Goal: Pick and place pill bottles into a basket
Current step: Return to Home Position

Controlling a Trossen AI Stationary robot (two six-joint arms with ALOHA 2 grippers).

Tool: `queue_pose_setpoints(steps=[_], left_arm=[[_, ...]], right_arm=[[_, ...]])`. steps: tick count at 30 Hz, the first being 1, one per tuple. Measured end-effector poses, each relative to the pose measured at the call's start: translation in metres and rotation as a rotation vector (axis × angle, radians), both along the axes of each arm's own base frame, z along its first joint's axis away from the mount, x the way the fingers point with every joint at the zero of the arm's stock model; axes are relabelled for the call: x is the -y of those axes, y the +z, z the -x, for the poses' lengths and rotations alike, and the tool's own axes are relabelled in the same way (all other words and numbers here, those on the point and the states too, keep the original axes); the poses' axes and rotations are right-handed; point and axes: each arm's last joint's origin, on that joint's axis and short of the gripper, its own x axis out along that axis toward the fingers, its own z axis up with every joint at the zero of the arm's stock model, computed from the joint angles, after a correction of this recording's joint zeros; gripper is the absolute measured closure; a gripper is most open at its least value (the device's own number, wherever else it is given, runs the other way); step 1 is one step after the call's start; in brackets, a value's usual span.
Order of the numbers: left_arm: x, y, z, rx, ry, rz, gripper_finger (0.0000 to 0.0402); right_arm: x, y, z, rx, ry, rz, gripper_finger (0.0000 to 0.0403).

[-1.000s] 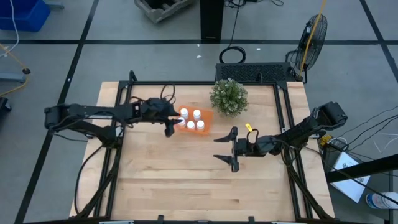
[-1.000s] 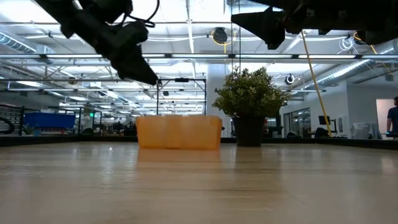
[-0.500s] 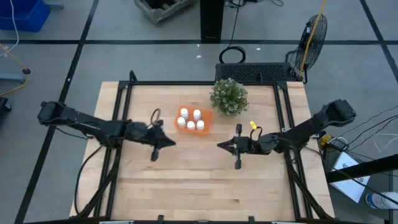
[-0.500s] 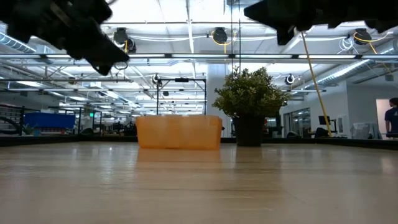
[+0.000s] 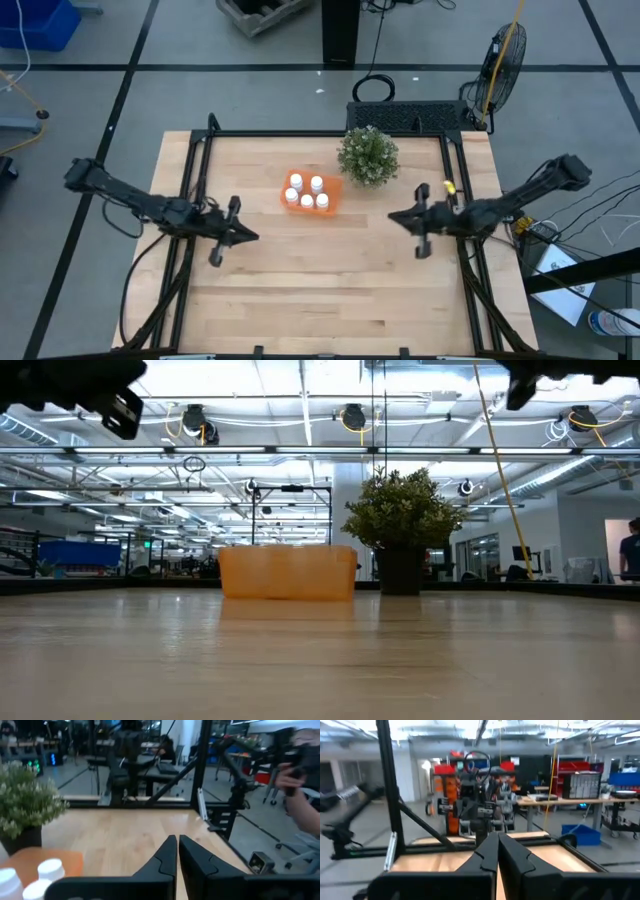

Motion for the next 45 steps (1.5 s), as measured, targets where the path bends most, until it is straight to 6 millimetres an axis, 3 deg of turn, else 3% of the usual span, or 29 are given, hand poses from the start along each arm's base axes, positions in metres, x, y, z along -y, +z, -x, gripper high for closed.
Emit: queue_pose_setpoints(steps=[4,8,15,23,29,34,39,45], left_arm=[[-0.001,0.006,0.012,0.039,-0.027,-0.010,0.0396],[-0.002,0.007,0.022,0.049,-0.049,-0.008,0.0388],[-0.006,0.008,0.034,0.044,-0.066,0.013,0.0397],[-0.005,-0.001,0.040,0.034,-0.150,-0.056,0.0375],[-0.006,-0.024,0.039,-0.016,-0.123,-0.160,0.0393],[-0.010,-0.041,0.036,-0.072,-0.017,-0.177,0.0389],[-0.009,-0.046,0.036,-0.078,-0.041,-0.194,0.0377],[-0.010,-0.062,0.034,-0.068,0.005,-0.190,0.0390]], right_arm=[[0.011,-0.008,0.027,0.053,0.059,-0.014,0.0403],[0.022,-0.018,0.049,0.109,0.049,-0.029,0.0403],[0.032,-0.031,0.072,0.059,0.065,-0.031,0.0403],[0.030,-0.049,0.070,-0.116,0.105,0.077,0.0403],[0.030,-0.058,0.070,-0.207,0.101,0.114,0.0403],[0.032,-0.061,0.070,-0.245,0.052,0.146,0.0403],[0.033,-0.061,0.070,-0.246,-0.006,0.151,0.0403],[0.032,-0.071,0.067,-0.241,-0.027,0.204,0.0403]])
